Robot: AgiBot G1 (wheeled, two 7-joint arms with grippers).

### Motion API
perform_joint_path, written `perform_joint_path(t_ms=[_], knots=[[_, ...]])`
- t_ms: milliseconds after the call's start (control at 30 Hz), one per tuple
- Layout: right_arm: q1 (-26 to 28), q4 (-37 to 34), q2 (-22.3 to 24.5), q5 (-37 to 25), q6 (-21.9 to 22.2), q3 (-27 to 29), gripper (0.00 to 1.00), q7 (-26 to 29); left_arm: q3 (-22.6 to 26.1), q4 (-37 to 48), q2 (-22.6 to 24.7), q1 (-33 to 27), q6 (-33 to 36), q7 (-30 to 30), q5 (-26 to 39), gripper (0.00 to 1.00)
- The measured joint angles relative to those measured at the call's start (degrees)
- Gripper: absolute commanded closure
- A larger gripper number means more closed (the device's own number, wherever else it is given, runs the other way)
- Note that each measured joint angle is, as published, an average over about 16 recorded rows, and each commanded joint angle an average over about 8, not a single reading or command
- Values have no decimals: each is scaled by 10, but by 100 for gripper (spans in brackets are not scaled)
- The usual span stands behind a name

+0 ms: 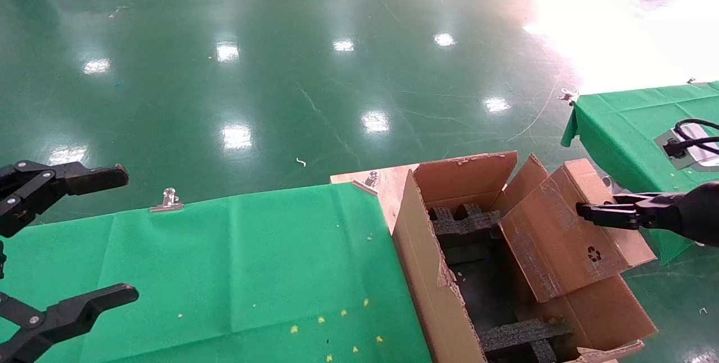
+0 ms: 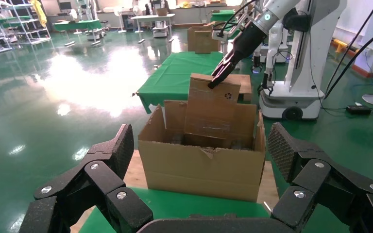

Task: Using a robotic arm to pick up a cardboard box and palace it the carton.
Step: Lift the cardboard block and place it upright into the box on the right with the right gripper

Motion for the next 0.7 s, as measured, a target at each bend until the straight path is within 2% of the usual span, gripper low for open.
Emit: perform_joint_path(t_ms=[233, 700], knots=[[-18, 0, -18, -26, 25, -17, 100, 44, 0, 0, 0, 0, 0, 0, 0, 0], [-69, 1, -76, -85, 103, -59, 100, 156, 0, 0, 0, 0, 0, 0, 0, 0]])
